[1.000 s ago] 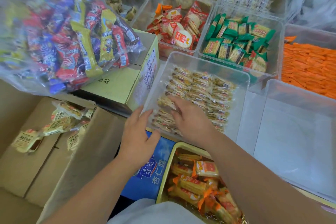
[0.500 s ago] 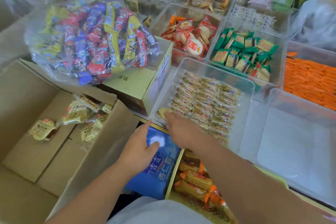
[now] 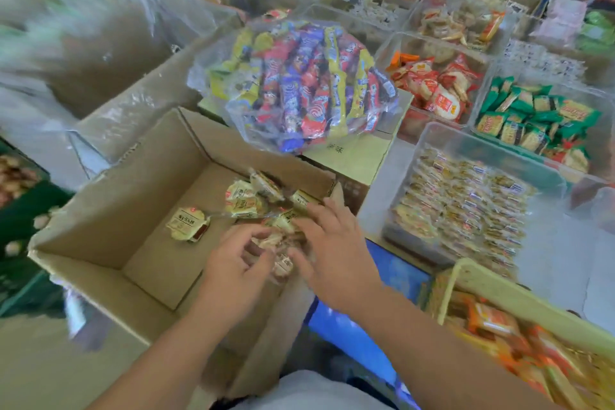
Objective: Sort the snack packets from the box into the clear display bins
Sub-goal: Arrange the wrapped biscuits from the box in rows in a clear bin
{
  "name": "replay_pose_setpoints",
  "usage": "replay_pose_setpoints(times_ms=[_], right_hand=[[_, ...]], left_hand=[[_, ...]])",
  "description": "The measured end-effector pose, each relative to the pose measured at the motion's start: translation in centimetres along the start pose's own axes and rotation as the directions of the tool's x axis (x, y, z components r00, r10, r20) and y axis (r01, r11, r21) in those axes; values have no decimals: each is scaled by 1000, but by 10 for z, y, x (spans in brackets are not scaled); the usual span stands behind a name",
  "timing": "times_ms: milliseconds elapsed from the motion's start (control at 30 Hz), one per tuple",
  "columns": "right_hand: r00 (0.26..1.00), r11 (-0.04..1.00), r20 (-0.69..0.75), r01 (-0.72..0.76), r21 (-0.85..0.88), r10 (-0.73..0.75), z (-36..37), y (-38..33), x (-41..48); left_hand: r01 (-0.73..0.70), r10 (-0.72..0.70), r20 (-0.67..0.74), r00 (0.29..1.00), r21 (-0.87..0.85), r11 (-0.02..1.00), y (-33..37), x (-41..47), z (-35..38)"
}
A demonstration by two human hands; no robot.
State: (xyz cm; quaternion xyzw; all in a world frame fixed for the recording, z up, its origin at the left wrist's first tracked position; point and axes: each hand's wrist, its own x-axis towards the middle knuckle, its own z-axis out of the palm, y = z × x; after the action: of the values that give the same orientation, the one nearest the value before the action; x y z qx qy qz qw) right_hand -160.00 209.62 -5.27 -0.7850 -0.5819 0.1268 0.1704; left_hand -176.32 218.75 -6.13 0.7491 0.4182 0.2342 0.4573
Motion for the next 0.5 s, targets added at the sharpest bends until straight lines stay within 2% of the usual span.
replay_pose_setpoints(times_ms=[100,200,300,400,500], right_hand=[[999,997,54,5,-75,-1,30,-47,13],[983,974,137,-96,-204,126,49,-69,22],[967,936,132,-169,-309,218,57,-75,24],[958,905,128,-192,-379,257,59,-78,25],[946,880,142,-208,-427,293,60,-80,27]], left_hand=[[98,-111,69,991,168,981,-40,26,-51],[156,-209,111,972,364,918,-80,61,-95],[188,-310,153,938,528,828,-114,99,-118],[188,-426,218,878,660,727,-142,131,-123],[96,-478,270,836,785,612,-160,155,-119]])
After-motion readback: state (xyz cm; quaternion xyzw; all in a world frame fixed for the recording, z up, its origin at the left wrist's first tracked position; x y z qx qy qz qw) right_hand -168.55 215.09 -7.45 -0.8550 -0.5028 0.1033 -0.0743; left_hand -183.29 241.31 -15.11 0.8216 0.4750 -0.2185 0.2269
